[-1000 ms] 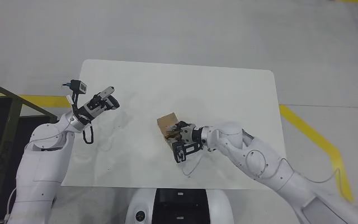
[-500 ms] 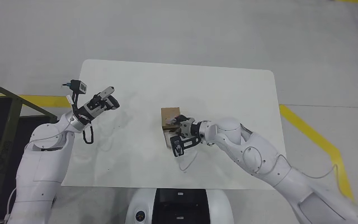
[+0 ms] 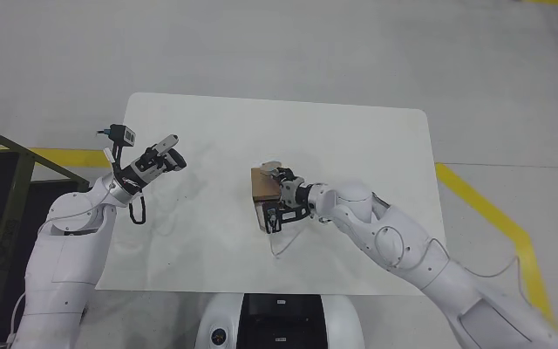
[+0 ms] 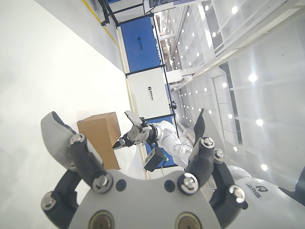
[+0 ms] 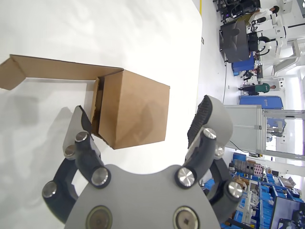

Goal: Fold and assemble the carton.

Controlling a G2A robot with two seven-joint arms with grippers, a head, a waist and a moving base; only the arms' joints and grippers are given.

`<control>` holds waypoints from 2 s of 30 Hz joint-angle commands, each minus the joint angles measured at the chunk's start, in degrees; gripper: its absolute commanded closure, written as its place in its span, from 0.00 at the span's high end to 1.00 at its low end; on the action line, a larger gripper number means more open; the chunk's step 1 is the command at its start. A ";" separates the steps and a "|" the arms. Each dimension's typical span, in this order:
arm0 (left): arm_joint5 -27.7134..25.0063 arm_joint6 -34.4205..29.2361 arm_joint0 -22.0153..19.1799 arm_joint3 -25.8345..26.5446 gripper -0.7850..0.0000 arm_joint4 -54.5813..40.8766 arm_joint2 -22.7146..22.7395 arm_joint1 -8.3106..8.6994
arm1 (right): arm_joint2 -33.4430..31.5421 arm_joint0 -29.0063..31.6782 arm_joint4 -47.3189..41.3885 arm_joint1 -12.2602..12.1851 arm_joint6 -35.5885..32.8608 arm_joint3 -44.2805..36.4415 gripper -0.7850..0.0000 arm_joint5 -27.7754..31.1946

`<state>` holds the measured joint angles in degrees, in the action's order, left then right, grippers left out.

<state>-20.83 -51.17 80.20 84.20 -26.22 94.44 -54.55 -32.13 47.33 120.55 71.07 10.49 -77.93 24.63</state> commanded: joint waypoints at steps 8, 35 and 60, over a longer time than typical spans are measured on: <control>0.00 0.00 0.00 0.00 1.00 0.00 0.00 0.00 | -0.39 0.10 -0.14 1.11 -2.09 0.79 0.29 -1.00; 0.00 0.00 0.00 0.00 1.00 0.00 0.00 0.00 | -7.56 0.50 -7.63 2.47 -9.92 -5.44 0.00 6.97; 0.00 0.00 0.00 0.00 1.00 0.00 0.00 0.00 | -9.18 -4.95 -44.87 5.83 -41.34 0.70 0.00 22.72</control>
<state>-20.83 -51.17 80.20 84.20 -26.22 94.44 -54.55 -41.83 43.22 76.09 76.55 -30.40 -77.95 48.03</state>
